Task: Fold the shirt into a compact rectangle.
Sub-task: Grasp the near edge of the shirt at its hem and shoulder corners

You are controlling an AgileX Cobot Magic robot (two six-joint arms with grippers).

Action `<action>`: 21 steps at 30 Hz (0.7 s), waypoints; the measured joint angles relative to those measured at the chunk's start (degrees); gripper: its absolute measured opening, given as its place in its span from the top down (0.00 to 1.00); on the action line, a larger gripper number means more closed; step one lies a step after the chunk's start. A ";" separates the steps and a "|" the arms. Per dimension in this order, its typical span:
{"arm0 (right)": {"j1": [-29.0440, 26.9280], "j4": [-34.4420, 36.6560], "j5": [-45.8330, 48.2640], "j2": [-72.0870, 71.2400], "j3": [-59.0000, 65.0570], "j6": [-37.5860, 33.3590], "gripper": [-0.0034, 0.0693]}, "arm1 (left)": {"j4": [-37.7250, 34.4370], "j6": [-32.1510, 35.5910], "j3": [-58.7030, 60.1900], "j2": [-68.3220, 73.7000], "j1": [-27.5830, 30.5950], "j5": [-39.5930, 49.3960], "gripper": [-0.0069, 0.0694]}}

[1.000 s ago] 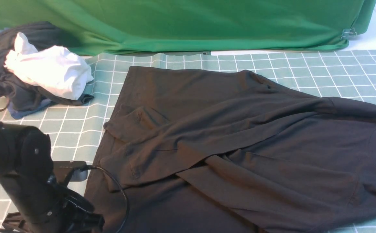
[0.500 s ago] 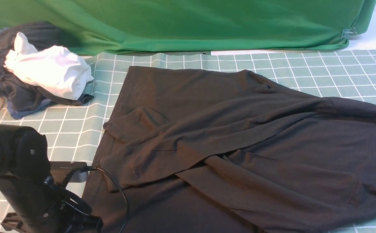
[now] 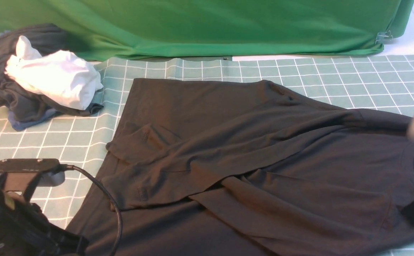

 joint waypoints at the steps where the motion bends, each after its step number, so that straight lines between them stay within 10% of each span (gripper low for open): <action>1: 2.30 -0.37 -1.55 0.60 1.72 0.18 0.63 | 0.00 0.00 0.00 -0.31 0.00 0.49 0.90; 7: 14.46 -2.57 -14.68 4.58 10.85 1.02 0.56 | 0.00 -0.35 0.00 -0.78 0.00 0.68 0.90; 14: 23.58 -11.71 -25.07 13.52 14.11 4.73 0.19 | 0.08 -0.35 0.00 -0.78 0.00 -0.30 0.90; 21: 24.32 -17.11 -32.14 20.05 14.12 6.67 0.19 | 0.08 -0.35 0.00 -0.78 0.00 -0.36 0.90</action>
